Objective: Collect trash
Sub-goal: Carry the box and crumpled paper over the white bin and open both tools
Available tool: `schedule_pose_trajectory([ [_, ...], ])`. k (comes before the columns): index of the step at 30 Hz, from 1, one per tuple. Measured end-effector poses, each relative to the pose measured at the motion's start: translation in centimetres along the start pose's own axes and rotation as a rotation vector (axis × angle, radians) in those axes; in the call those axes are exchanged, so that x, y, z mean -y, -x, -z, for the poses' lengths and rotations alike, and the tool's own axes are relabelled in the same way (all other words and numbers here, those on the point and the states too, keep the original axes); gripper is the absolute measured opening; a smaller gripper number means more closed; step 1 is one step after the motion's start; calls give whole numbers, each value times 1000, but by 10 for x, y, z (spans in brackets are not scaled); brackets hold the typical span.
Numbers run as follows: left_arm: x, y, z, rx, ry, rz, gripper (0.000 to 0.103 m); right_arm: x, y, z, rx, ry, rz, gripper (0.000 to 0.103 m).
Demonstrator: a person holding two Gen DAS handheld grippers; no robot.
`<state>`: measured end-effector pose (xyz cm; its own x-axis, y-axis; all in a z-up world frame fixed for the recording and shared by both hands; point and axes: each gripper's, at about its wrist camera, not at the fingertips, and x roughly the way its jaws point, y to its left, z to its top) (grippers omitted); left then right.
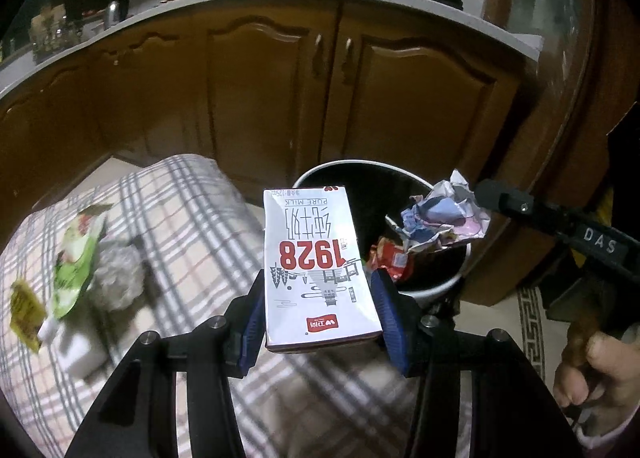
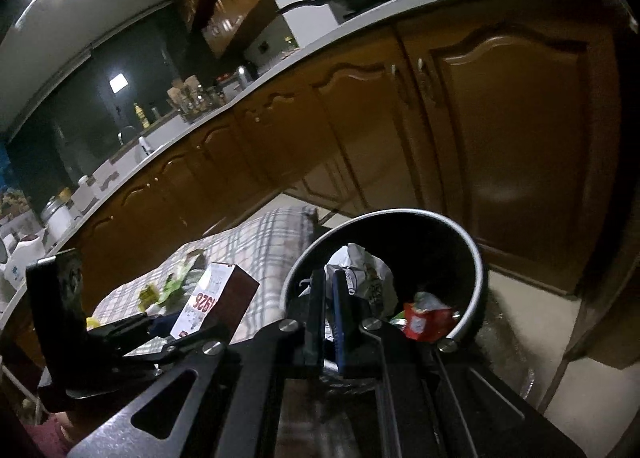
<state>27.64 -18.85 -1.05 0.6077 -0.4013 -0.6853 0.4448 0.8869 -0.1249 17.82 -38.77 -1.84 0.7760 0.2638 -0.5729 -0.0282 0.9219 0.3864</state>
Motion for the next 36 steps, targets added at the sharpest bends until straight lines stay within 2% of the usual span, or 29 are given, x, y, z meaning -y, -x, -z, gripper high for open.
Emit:
schedule_pose_trajectory([
  [13,22,-53,-33,-62,-25,16,49,35,-21,-8,-31,-30,47,3],
  [28,32,-77,-46,-79,-30,12,50,47,-40,-15,-55,-43,64,4],
  [29,31,-77,-45,-79,-27,16,53,48,-41,-15,-57,-50,62,9],
  [31,30,-75,-42,-72,-19,20,60,52,-41,-15,-59,-67,63,9],
  [33,27,-71,-38,-60,-10,16,64,54,-39,-13,-57,-87,52,15],
  [35,23,-66,-33,-57,4,16,65,53,-37,-12,-48,-93,45,41],
  [36,20,-63,-30,-56,16,15,65,52,-35,-11,-41,-98,38,46],
])
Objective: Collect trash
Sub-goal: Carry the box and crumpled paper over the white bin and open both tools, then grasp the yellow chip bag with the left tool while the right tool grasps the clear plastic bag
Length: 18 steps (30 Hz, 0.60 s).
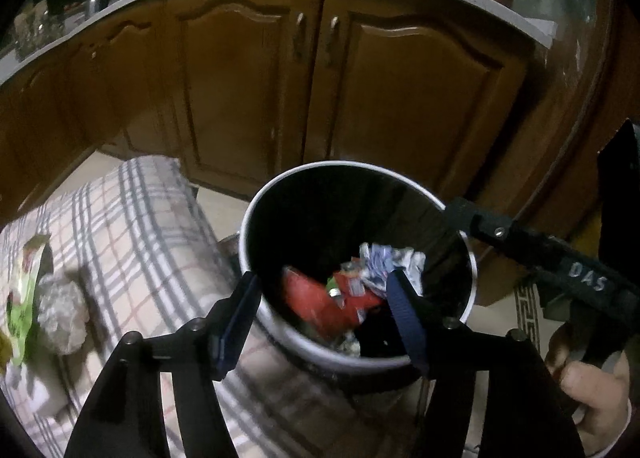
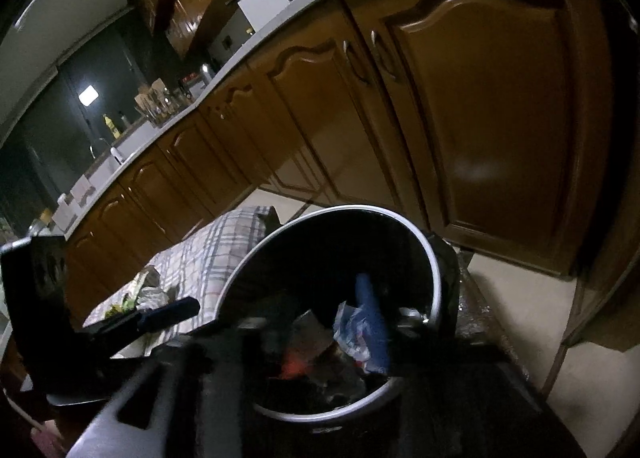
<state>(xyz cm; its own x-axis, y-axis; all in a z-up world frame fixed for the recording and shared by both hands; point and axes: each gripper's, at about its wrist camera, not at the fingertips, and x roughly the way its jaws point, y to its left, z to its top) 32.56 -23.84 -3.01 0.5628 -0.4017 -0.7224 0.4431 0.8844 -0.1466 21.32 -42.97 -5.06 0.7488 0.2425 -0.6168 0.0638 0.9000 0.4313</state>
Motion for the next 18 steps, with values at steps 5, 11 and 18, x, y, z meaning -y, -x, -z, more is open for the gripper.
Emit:
schedule_pose_trajectory([
  [5,-17,20,23,14,48,-18,65,-8,6,5,7,-6,-28,63],
  [11,-45,51,57,24,125,-40,66,-37,11,20,6,15,-68,89],
  [18,-80,90,93,55,205,-94,68,-79,3,50,-49,45,-127,92],
])
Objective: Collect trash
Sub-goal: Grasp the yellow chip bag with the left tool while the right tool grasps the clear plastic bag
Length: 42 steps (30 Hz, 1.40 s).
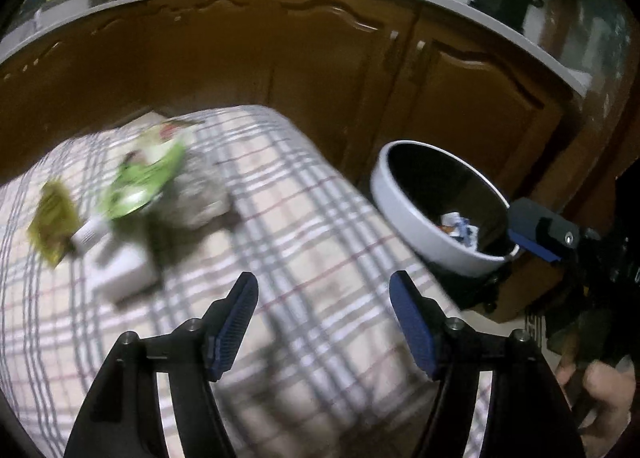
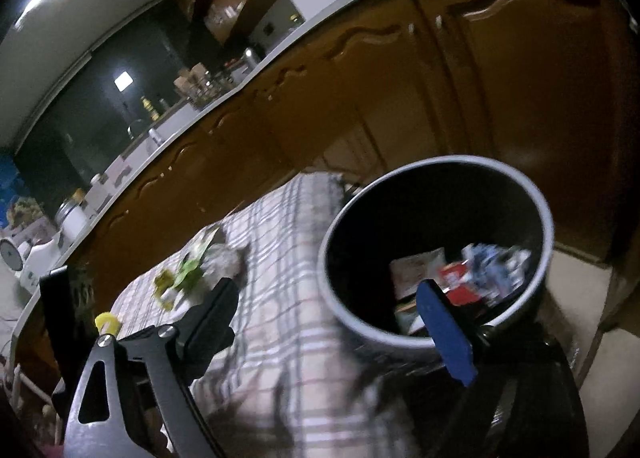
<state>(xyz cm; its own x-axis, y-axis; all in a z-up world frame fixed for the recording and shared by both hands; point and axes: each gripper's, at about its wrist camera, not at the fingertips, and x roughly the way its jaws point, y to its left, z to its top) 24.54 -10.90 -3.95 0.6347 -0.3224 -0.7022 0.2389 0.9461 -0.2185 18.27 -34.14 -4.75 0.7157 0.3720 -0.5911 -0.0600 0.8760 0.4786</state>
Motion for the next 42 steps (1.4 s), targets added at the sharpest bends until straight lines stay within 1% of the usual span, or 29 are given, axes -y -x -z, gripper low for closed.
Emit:
schedule_pose_trajectory([
  [6,-40,26,19,15,72,-47,68,-27,-19,18,-49,20,-35,92],
  [10,-63,41,29,22,122,-70,68,-47,-29,28,-64,63,-26,92],
  [15,-83,53,36,28,150,-97,68,-70,-39,34,-81,107,-42,92],
  [20,-102,58,37,34,177,-114,68,-84,-55,35,-110,129,-49,91],
  [24,-113,61,33,42,188,-136,68,-91,-68,35,-138,143,-54,87],
  [29,-130,59,26,54,210,-174,68,-97,-84,31,-162,168,-44,75],
  [33,-151,54,18,54,234,-214,68,-105,-101,26,-183,203,-41,73],
  [35,-161,50,13,53,252,-226,70,-109,-109,25,-193,219,-40,72],
  [39,-182,39,-2,56,297,-208,73,-118,-133,20,-223,254,-40,70],
  [42,-189,30,-14,65,299,-189,76,-125,-149,13,-238,269,-45,69],
])
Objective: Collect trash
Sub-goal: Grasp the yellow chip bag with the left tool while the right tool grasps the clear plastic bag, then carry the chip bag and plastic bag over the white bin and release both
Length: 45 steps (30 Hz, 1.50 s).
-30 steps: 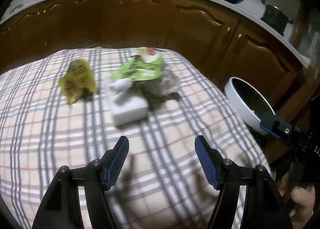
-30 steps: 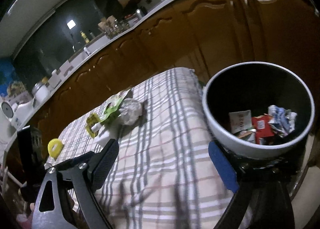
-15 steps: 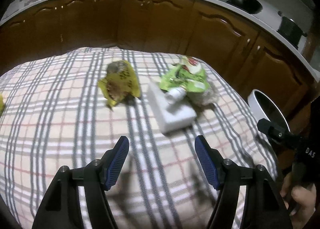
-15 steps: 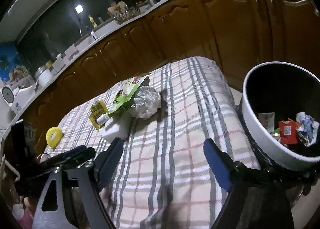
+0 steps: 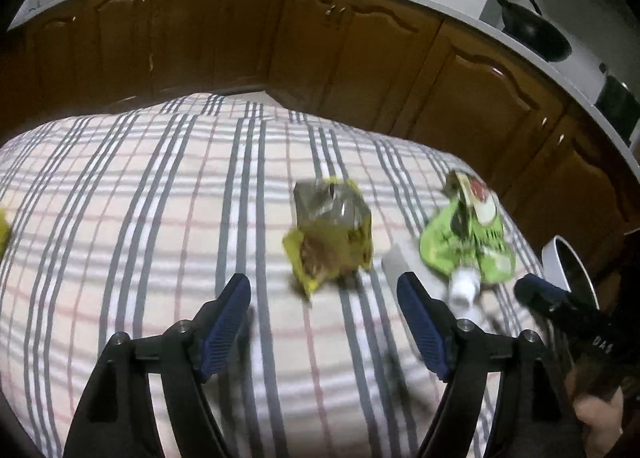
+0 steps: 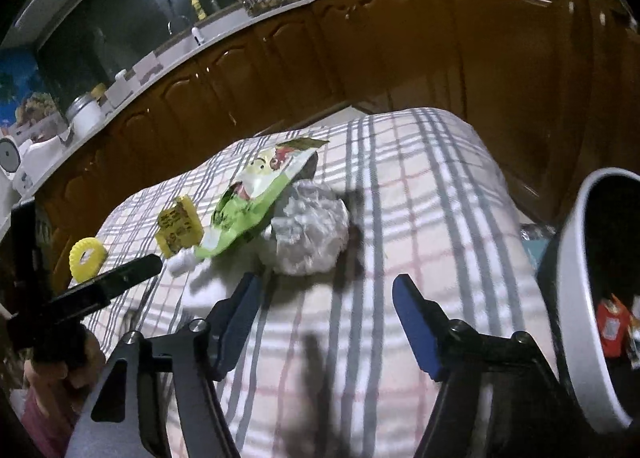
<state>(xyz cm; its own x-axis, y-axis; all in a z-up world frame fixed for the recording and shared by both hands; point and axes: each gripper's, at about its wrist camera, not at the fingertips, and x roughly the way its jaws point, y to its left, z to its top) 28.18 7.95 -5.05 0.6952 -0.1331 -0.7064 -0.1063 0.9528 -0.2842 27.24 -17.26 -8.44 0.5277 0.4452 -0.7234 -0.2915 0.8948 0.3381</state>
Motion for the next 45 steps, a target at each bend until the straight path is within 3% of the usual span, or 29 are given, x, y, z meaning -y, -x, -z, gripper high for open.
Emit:
schedule_pose_trajectory([
  [4,0,-18,-14,6,-13,2,76,-4,-14,-14,-13,26,-4,69],
  [7,-1,-31,-17,0,-22,6,74,-6,-24,-19,-28,43,-15,58],
  [9,1,-37,-17,-3,-39,8,63,-9,-28,-19,-40,49,-29,43],
  [10,3,-40,-17,-14,-48,18,45,-10,-28,-19,-39,55,-29,40],
  [11,4,-41,-16,-23,-53,29,35,-12,-27,-18,-34,65,-23,36],
  [12,4,-41,-14,-23,-57,36,33,-15,-24,-17,-27,78,-17,35],
  [14,6,-38,-12,-17,-71,37,20,-15,-20,-15,-25,82,-18,29],
  [24,17,9,24,13,-91,78,16,-7,25,16,2,48,-13,24],
  [32,38,45,48,6,-125,174,16,17,71,40,49,-15,14,24],
  [45,95,55,68,-30,-241,258,16,62,126,63,126,-118,72,24],
])
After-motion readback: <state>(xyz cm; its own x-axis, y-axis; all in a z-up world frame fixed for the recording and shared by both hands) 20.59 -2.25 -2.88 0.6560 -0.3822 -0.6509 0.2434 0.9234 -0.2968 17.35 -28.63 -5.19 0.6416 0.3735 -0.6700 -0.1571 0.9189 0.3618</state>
